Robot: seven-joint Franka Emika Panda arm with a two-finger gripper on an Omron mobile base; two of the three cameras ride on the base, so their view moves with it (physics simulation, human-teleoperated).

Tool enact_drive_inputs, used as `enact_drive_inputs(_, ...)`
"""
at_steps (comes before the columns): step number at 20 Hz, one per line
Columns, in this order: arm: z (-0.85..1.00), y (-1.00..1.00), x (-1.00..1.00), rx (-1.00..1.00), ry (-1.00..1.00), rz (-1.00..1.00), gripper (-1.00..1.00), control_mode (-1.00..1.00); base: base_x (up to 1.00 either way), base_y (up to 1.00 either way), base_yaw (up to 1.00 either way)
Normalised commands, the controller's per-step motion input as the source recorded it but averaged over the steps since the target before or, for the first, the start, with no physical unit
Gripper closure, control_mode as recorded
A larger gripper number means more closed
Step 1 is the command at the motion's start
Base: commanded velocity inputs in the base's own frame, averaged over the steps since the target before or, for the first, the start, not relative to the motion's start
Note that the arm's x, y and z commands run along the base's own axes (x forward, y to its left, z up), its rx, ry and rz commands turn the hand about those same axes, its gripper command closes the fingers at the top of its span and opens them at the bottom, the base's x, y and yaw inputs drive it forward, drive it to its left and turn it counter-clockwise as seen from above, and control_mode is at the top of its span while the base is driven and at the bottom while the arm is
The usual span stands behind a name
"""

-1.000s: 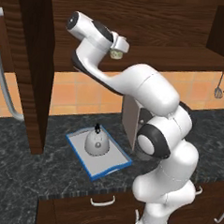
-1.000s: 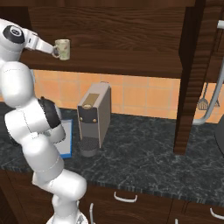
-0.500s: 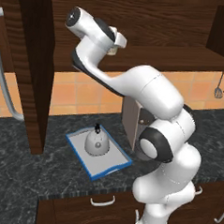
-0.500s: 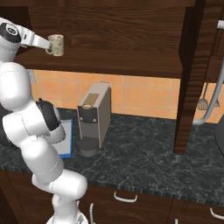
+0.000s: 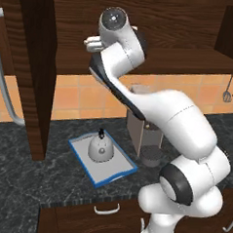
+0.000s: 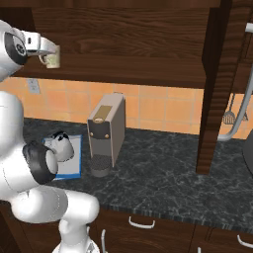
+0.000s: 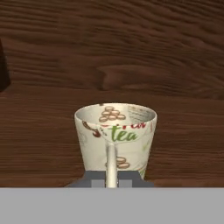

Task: Pick the kettle from the counter and place it on the tray. Then pick the mug from the cabinet and place it on the tray. Then close the cabinet doors.

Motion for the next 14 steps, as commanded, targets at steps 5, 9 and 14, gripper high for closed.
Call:
enact_drive_inputs(5, -0.29, -0.15, -0.9, -0.03, 0.0, 0.9, 1.0, -1.0, 0.0, 0.0, 0.0)
enact_drive_inputs(9, -0.39, -0.19, -0.76, -0.01, 0.0, 0.99, 1.0, -1.0, 0.0, 0.0, 0.0)
enact_drive_inputs(14, -0.64, -0.56, -0.57, 0.05, -0.04, 0.68, 1.0, -1.0, 0.0, 0.0, 0.0)
